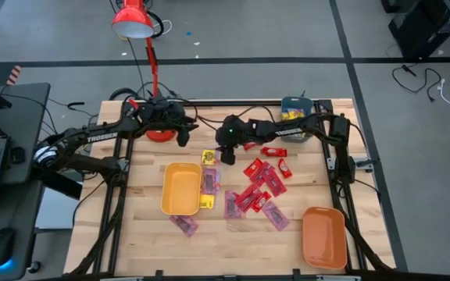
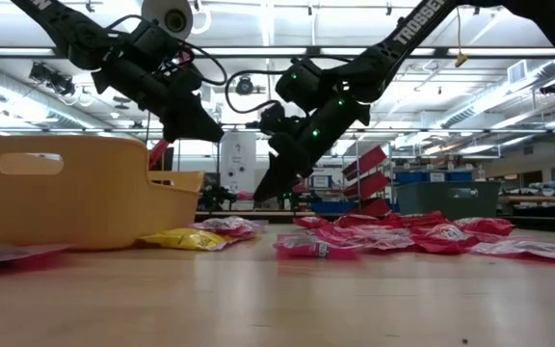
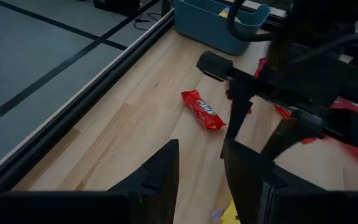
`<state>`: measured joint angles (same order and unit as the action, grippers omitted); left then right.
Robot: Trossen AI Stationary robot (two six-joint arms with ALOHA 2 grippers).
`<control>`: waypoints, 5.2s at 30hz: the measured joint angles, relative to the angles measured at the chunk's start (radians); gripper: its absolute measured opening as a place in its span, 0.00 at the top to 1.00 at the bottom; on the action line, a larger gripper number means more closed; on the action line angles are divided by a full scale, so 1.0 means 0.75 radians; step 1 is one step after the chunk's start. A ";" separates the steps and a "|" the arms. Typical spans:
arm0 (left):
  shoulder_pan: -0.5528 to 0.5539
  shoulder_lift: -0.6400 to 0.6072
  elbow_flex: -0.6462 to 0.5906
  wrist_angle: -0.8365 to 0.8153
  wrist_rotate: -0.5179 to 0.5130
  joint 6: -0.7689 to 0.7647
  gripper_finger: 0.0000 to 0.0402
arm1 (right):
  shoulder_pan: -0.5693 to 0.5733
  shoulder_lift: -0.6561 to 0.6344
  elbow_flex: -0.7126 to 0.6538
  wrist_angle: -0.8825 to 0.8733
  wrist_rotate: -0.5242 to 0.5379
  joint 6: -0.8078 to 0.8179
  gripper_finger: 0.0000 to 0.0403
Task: Sort candy
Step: Put the yellow candy pack into the blue bin
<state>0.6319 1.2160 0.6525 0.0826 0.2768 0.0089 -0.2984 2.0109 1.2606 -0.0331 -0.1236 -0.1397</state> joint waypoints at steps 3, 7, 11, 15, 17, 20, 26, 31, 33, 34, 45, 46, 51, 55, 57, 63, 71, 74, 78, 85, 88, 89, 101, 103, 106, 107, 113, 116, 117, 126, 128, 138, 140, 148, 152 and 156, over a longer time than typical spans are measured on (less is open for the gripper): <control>0.000 0.000 0.000 0.000 0.000 0.012 0.68 | 0.012 0.000 0.000 0.000 0.033 0.004 0.52; 0.000 0.000 0.000 0.000 0.000 0.012 0.68 | 0.025 0.000 0.000 0.001 0.035 0.039 0.48; 0.000 0.000 0.000 0.001 0.000 0.012 0.68 | 0.039 0.000 0.000 0.001 0.067 0.083 0.48; 0.000 0.000 0.000 0.001 0.000 0.012 0.68 | 0.068 0.013 0.000 0.012 0.136 0.134 0.49; 0.000 0.000 0.000 0.001 0.000 0.012 0.68 | 0.084 0.025 -0.001 0.008 0.180 0.151 0.49; 0.000 0.000 0.000 0.001 0.000 0.012 0.68 | 0.102 0.069 0.000 0.048 0.210 0.190 0.48; -0.021 0.000 -0.001 0.003 0.000 0.012 0.68 | 0.100 0.091 0.000 0.041 0.272 0.276 0.48; -0.034 0.001 -0.001 0.004 -0.012 0.015 0.68 | 0.098 0.091 0.000 0.006 0.269 0.278 0.50; -0.036 0.001 -0.001 0.004 -0.016 0.015 0.68 | 0.098 0.091 0.000 -0.004 0.247 0.277 0.53; -0.035 0.001 -0.001 0.005 -0.018 0.015 0.68 | 0.097 0.091 0.000 -0.013 0.238 0.277 0.55; -0.035 0.001 -0.001 0.013 -0.019 0.016 0.68 | 0.097 0.091 0.000 -0.075 0.172 0.237 0.94; -0.035 0.001 -0.001 0.014 -0.019 0.016 0.68 | 0.097 0.091 0.000 -0.078 0.170 0.224 0.97; -0.035 0.001 -0.001 0.012 -0.019 0.015 0.68 | 0.097 0.091 0.000 -0.086 0.172 0.216 0.99; -0.035 0.001 -0.001 0.011 -0.019 0.014 0.68 | 0.104 0.087 0.001 -0.118 0.246 0.193 1.00; -0.035 0.001 -0.001 0.010 -0.019 0.014 0.68 | 0.113 0.075 0.001 -0.162 0.292 0.183 1.00; -0.035 0.001 -0.001 0.008 -0.019 0.015 0.68 | 0.139 0.011 -0.001 -0.321 0.428 0.161 1.00; -0.035 0.001 -0.001 0.011 -0.019 0.016 0.68 | 0.175 -0.037 -0.001 -0.430 0.524 0.136 1.00; -0.035 0.001 -0.001 0.011 -0.019 0.016 0.68 | 0.174 -0.044 -0.001 -0.441 0.515 0.136 1.00; -0.035 0.001 -0.001 0.008 -0.019 0.020 0.68 | 0.176 -0.069 -0.001 -0.428 0.502 0.136 1.00; -0.038 0.001 -0.001 0.002 -0.018 0.022 0.68 | 0.190 -0.163 -0.001 -0.369 0.459 0.119 1.00; -0.043 0.001 -0.001 0.002 -0.018 0.034 0.68 | 0.166 -0.176 0.000 -0.358 0.336 0.166 1.00; -0.047 0.001 -0.001 0.001 -0.018 0.039 0.68 | 0.153 -0.176 0.000 -0.363 0.291 0.176 0.99; -0.089 0.001 -0.001 -0.004 -0.014 0.047 0.68 | 0.074 -0.162 -0.023 -0.362 0.164 0.158 0.69; -0.097 0.001 -0.002 -0.004 -0.014 0.050 0.68 | 0.077 -0.150 -0.059 -0.337 0.174 0.170 0.64; -0.107 0.001 -0.002 -0.001 -0.014 0.052 0.68 | 0.091 -0.133 -0.115 -0.282 0.191 0.196 0.57; -0.111 0.001 -0.002 0.002 -0.014 0.052 0.68 | 0.095 -0.130 -0.130 -0.265 0.203 0.208 0.55; -0.121 0.001 -0.002 0.013 -0.018 0.052 0.68 | 0.115 -0.131 -0.206 -0.144 0.244 0.252 0.49; -0.122 0.001 -0.002 0.016 -0.018 0.052 0.68 | 0.115 -0.131 -0.225 -0.105 0.246 0.266 0.48; -0.122 0.001 -0.002 0.017 -0.019 0.052 0.68 | 0.115 -0.131 -0.230 -0.104 0.246 0.267 0.48; -0.122 0.001 -0.002 0.021 -0.019 0.052 0.68 | 0.115 -0.131 -0.307 -0.010 0.248 0.300 0.51; -0.122 0.001 -0.002 0.021 -0.019 0.052 0.68 | 0.115 -0.132 -0.328 0.010 0.248 0.310 0.52; -0.122 0.001 -0.002 0.028 -0.019 0.052 0.68 | 0.114 -0.133 -0.392 0.104 0.247 0.326 0.69; -0.122 0.001 -0.002 0.033 -0.019 0.052 0.68 | 0.114 -0.133 -0.392 0.104 0.247 0.326 0.75; -0.122 0.001 -0.002 0.036 -0.020 0.052 0.68 | 0.113 -0.133 -0.392 0.114 0.247 0.306 0.98; -0.122 0.001 -0.002 0.036 -0.020 0.052 0.68 | 0.120 -0.133 -0.394 0.128 0.271 0.286 1.00; -0.123 0.001 -0.002 0.036 -0.020 0.051 0.68 | 0.164 -0.135 -0.394 0.147 0.395 0.198 1.00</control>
<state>0.5400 1.2163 0.6514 0.1093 0.2615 0.0471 -0.1754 1.9094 0.9649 0.0772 0.1729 0.0091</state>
